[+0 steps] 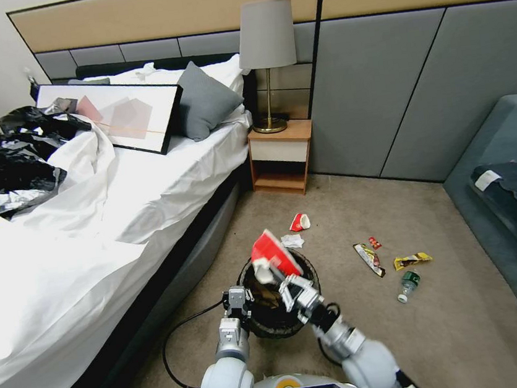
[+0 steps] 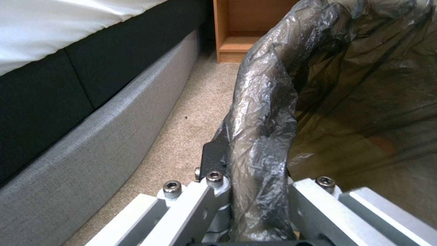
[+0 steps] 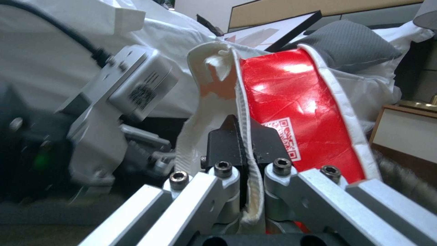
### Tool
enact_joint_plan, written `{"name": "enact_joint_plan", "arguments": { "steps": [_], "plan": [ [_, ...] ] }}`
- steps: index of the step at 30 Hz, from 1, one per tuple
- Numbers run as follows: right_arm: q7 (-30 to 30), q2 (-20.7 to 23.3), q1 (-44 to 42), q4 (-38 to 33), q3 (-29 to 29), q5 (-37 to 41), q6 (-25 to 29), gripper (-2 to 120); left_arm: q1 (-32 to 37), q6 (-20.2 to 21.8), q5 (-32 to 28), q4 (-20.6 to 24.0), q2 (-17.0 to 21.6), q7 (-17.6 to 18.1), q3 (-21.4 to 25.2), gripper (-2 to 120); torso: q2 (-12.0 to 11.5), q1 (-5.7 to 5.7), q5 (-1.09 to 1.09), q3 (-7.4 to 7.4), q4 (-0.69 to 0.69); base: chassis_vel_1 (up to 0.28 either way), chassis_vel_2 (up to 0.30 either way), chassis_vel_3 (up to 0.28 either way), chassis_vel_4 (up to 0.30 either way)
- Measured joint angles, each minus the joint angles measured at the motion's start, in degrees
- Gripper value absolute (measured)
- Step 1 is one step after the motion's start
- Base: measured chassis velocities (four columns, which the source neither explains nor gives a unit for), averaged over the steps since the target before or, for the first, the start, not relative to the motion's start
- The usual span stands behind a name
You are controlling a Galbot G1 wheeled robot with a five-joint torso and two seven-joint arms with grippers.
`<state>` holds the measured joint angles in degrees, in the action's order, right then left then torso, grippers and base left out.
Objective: Pick up the trash bin, then pick up the garbage from the floor and place it into the trash bin.
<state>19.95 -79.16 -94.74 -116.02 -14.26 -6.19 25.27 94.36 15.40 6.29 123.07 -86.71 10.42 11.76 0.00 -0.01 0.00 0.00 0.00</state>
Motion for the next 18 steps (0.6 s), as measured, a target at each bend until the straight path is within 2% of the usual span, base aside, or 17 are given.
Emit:
{"name": "enact_joint_plan", "arguments": {
  "steps": [8,18],
  "plan": [
    [-0.2,-0.8,-1.5,6.8,-0.4,-1.7,3.7,0,-0.4,0.1,-0.2,-0.3,0.0,0.0,-0.1,1,0.0,0.00,0.00,0.00,0.00,0.000,0.000,0.000,0.000],
    [-1.7,-1.6,0.7,10.6,-2.2,0.6,3.2,0,-0.3,0.0,-0.2,-0.1,0.0,-0.1,-0.2,1,0.0,0.00,-0.01,0.00,0.00,0.000,0.000,0.000,0.000]
  ]
}}
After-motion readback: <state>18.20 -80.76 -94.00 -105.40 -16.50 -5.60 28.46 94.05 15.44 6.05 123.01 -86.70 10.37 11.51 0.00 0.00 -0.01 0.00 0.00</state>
